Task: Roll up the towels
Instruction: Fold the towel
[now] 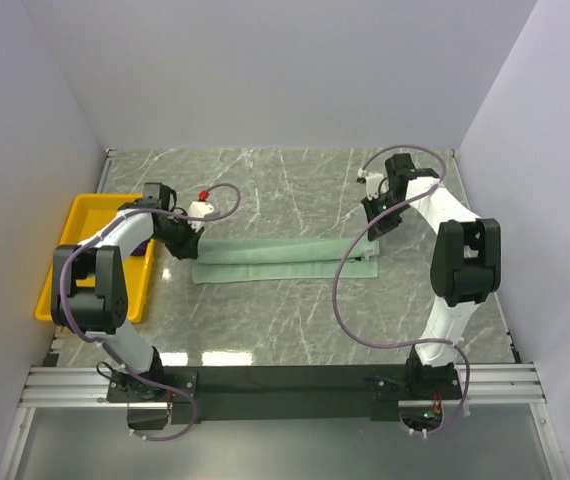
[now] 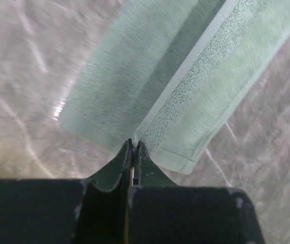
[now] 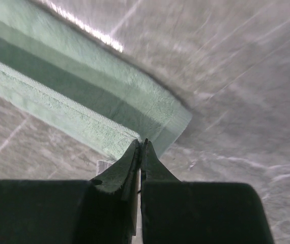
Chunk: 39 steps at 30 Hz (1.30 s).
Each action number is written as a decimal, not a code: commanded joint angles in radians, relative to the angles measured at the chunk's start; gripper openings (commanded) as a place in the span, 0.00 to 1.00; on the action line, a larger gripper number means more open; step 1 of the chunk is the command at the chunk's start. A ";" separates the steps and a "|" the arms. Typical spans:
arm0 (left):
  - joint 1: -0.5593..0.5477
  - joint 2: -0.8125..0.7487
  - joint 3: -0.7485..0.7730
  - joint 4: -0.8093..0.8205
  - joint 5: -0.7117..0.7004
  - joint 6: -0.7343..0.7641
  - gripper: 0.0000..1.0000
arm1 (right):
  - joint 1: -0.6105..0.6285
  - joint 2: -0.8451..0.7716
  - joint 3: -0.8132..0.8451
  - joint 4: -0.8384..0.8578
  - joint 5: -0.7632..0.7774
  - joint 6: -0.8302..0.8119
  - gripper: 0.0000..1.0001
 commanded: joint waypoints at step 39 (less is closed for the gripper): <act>0.012 -0.088 -0.068 0.031 -0.020 0.010 0.00 | -0.021 -0.146 -0.145 0.120 0.084 -0.081 0.00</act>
